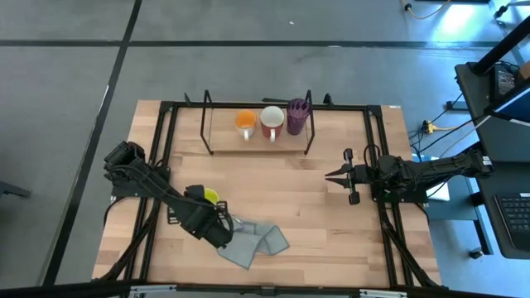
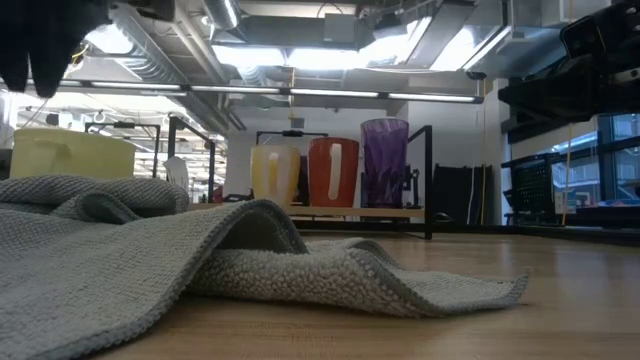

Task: Stack small to large cups/mugs on shelf
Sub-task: Put the yellow-green mug on the shelf

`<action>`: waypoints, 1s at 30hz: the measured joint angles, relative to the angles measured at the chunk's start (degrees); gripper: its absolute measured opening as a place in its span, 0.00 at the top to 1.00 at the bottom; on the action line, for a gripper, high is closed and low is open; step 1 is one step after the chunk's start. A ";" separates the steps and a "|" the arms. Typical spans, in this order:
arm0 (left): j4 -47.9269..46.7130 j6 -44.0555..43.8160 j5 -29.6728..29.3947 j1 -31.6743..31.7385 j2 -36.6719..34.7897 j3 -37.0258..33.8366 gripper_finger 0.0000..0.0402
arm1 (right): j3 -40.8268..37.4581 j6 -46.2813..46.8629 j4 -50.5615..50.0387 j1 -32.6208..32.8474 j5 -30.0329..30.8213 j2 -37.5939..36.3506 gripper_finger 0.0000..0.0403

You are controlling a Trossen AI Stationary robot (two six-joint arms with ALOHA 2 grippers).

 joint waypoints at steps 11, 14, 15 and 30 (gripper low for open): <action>1.76 -4.90 4.32 2.31 -0.27 -4.51 0.81 | 0.00 -0.01 0.00 0.01 0.00 -0.01 0.88; 3.51 -4.62 3.26 3.88 -0.28 -5.60 0.81 | 0.00 -0.02 0.00 0.00 0.00 -0.01 0.88; 3.61 -4.60 3.17 4.28 -0.28 -5.91 0.81 | 0.00 0.00 0.00 0.01 -0.01 0.00 0.88; 3.43 -4.58 1.44 4.98 -6.93 -10.39 0.81 | 0.00 -0.01 0.00 0.02 -0.01 -0.01 0.88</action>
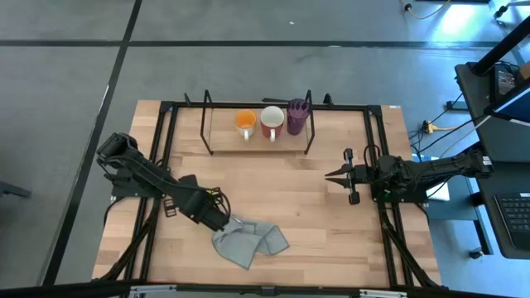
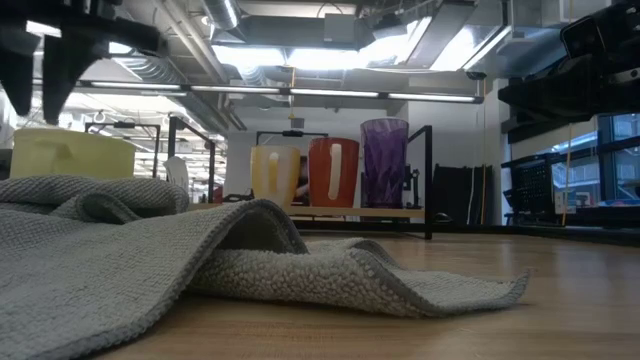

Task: Stack small to large cups/mugs on shelf
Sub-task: Put the yellow-green mug on the shelf

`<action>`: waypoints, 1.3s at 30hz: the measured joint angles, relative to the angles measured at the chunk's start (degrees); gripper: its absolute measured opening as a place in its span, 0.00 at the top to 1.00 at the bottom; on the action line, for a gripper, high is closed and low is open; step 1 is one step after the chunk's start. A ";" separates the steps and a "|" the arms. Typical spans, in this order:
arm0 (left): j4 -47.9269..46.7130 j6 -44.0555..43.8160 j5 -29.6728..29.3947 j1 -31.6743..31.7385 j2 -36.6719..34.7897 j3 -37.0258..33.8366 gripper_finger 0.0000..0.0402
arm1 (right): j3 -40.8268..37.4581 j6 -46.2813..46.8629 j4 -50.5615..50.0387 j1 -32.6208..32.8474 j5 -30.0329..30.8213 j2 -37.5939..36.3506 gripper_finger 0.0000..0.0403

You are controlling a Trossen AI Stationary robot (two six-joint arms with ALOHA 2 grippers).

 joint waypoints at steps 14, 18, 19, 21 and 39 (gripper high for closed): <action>13.27 3.98 -4.17 0.00 -19.96 -16.83 0.81 | 0.00 0.00 0.00 -0.02 -0.01 0.02 0.88; 11.58 5.97 -3.37 0.00 -28.22 -19.76 0.81 | 0.00 0.01 0.00 -0.01 0.00 0.01 0.88; 11.30 7.01 -3.36 0.00 -30.43 -20.48 0.81 | 0.00 -0.01 0.00 -0.02 -0.01 0.00 0.88; 11.42 8.93 -2.63 0.00 -34.48 -21.67 0.81 | 0.00 0.01 0.00 -0.01 0.00 0.02 0.88; 20.05 16.94 -3.57 0.28 -33.49 -24.98 0.81 | 0.00 0.01 0.00 -0.01 0.01 0.00 0.88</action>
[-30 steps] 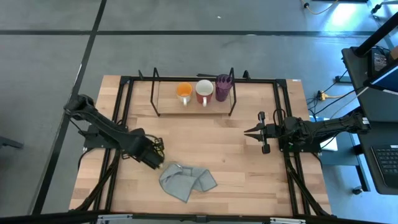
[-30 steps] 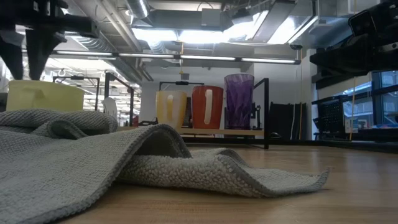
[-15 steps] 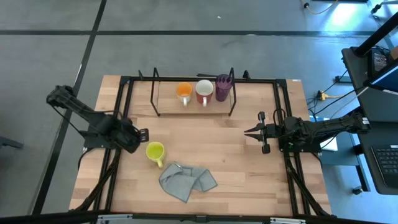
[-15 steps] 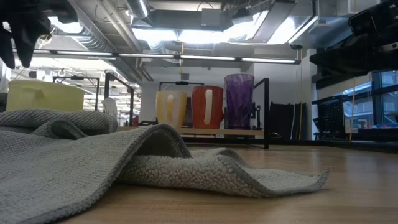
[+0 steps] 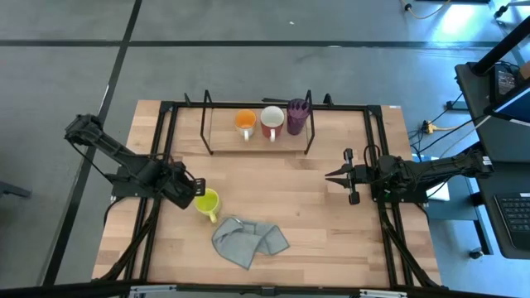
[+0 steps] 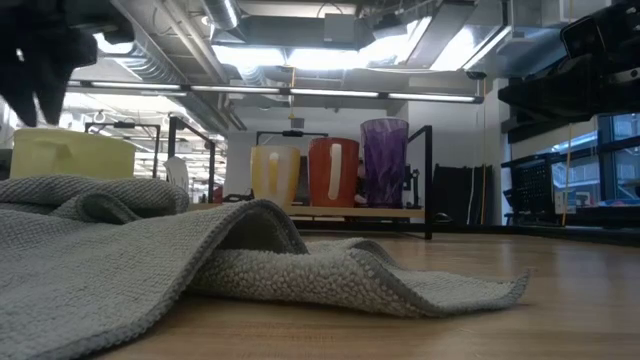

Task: Stack small to large cups/mugs on shelf
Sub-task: Put the yellow-green mug on the shelf

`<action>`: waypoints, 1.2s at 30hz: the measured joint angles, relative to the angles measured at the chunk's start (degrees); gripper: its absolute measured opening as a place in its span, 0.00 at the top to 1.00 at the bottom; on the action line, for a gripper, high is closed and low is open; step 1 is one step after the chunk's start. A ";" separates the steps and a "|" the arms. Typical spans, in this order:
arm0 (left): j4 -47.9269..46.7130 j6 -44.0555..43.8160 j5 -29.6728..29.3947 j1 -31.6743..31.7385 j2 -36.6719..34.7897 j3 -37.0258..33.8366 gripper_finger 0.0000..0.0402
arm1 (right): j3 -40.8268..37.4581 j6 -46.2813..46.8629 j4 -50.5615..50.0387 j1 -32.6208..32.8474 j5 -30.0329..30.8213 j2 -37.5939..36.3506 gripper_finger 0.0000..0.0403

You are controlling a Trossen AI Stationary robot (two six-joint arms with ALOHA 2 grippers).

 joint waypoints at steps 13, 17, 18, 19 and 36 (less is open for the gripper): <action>3.77 -6.42 0.86 -3.16 3.34 0.00 0.81 | 0.00 0.00 0.00 0.00 -0.02 0.02 0.88; 6.07 -9.54 0.62 -5.06 6.34 0.00 0.81 | 0.00 0.00 0.00 0.00 -0.02 0.00 0.88; 6.19 -10.16 0.58 -5.36 7.14 0.00 0.81 | 0.00 -0.02 0.00 -0.01 -0.02 0.01 0.88; 6.47 -10.33 0.60 -5.53 7.87 0.00 0.81 | 0.00 0.00 0.00 -0.02 -0.02 0.02 0.88; 7.24 -9.13 -2.83 -1.66 12.77 0.00 0.82 | 0.00 -0.02 0.00 -0.02 -0.01 0.00 0.88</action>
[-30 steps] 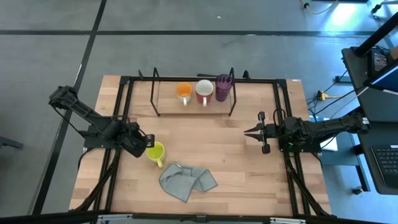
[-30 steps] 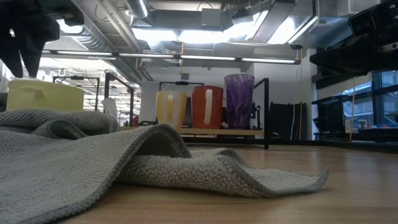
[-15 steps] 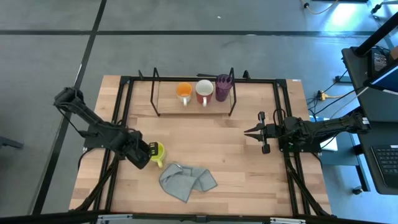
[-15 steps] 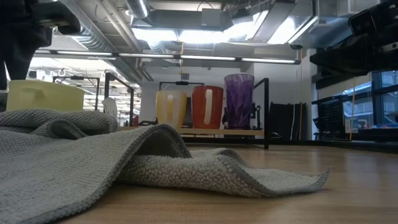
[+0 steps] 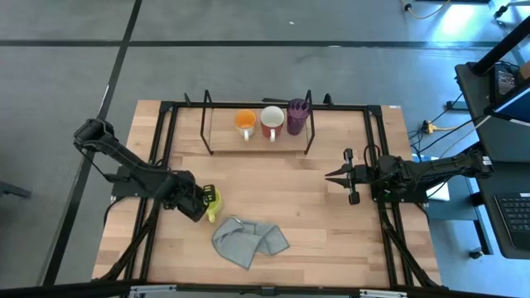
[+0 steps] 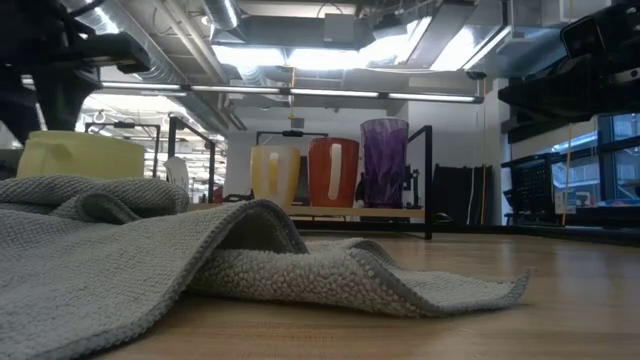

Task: Stack small to large cups/mugs on shelf
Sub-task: Put the yellow-green mug on the shelf

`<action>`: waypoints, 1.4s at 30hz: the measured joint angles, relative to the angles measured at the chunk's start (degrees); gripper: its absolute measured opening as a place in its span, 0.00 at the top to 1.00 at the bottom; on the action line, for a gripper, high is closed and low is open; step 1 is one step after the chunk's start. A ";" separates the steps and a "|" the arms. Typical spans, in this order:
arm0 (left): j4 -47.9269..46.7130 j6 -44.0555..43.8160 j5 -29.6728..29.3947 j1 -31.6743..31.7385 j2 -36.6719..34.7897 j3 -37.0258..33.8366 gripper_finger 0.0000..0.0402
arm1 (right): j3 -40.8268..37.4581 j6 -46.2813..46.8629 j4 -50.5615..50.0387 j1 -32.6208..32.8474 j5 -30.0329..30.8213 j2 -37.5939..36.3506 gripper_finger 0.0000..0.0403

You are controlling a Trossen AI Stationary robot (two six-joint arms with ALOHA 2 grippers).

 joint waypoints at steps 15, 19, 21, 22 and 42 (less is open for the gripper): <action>0.17 4.77 -0.70 1.90 0.00 0.00 0.98 | 0.00 0.01 0.00 0.00 -0.01 0.01 0.88; 0.21 5.19 -0.70 1.90 -0.51 0.17 0.99 | 0.00 0.00 0.00 0.00 -0.01 0.00 0.88; 0.29 6.45 -0.69 2.16 -1.00 1.13 0.99 | 0.00 0.00 0.00 0.02 -0.01 0.02 0.88; 0.14 7.41 -0.68 2.45 -1.32 1.72 0.99 | 0.00 0.01 0.00 0.01 -0.01 0.01 0.88; -24.19 52.88 -0.47 36.61 -2.36 29.87 1.00 | 0.00 0.01 0.00 0.01 -0.01 0.02 0.88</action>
